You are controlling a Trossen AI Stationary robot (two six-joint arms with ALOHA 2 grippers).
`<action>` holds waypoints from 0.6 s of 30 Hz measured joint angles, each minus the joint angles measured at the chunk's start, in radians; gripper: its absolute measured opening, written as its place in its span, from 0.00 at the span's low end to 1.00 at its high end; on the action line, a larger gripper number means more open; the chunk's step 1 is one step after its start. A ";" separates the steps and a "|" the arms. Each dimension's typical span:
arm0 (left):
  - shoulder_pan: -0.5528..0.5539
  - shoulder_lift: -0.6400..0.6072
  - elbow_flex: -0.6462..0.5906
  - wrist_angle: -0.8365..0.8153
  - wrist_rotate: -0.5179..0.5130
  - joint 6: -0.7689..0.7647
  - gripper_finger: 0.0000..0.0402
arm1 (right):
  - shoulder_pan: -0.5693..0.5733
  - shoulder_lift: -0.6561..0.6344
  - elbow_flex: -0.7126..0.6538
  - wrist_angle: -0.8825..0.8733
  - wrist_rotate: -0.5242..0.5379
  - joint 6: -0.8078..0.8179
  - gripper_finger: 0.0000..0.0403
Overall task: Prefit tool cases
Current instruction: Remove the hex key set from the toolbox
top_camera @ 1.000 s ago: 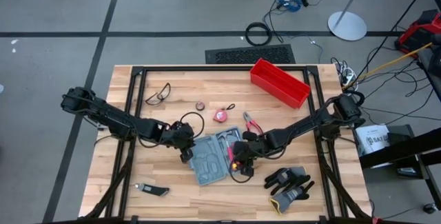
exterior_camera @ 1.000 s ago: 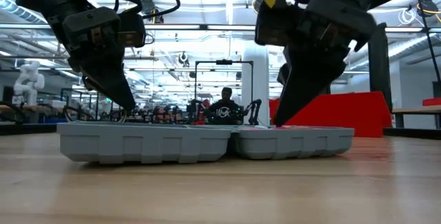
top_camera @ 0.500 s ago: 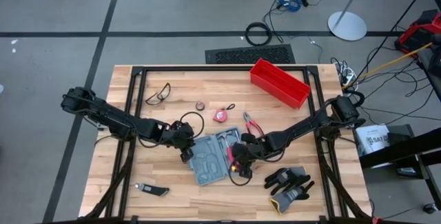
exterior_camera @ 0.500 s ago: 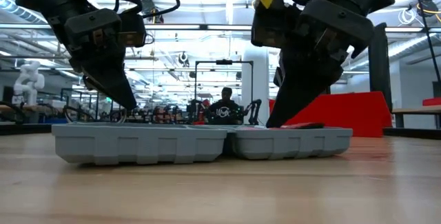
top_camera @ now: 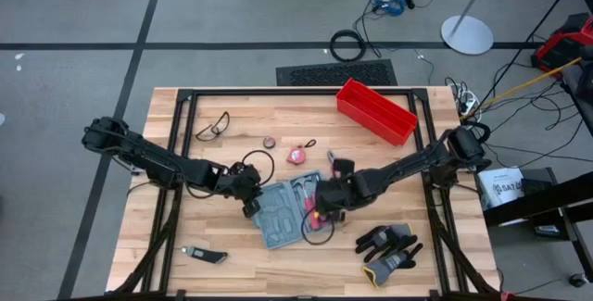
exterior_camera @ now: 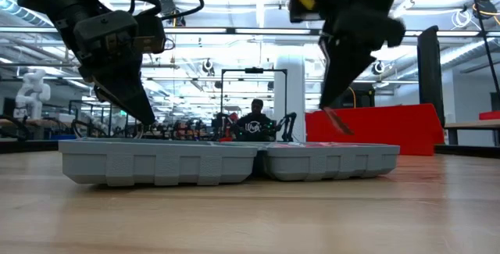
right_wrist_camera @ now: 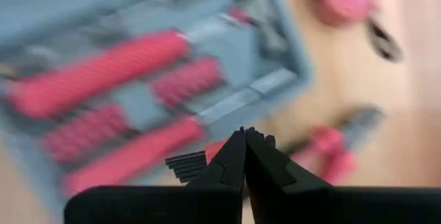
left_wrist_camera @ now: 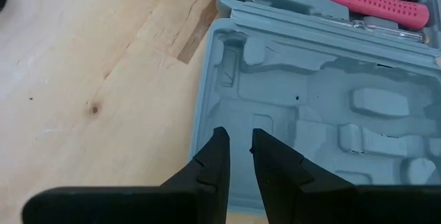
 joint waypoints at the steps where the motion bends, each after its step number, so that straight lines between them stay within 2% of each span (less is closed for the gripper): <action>1: 0.000 0.000 0.000 0.000 0.000 0.000 0.17 | -0.010 0.000 0.001 -0.025 0.022 0.000 0.00; 4: 0.000 0.000 0.000 0.000 -0.005 0.003 0.17 | -0.050 0.000 0.000 -0.069 0.074 -0.022 0.00; 8: 0.000 0.000 0.000 0.000 -0.019 0.017 0.17 | -0.122 0.000 0.000 -0.013 0.108 -0.123 0.00; 14: 0.000 0.000 0.000 0.000 -0.020 0.017 0.17 | -0.229 0.003 0.001 0.077 -0.037 -0.182 0.05; 18: 0.000 0.000 0.000 0.000 -0.020 0.017 0.17 | -0.259 0.003 0.001 0.066 -0.048 -0.177 0.14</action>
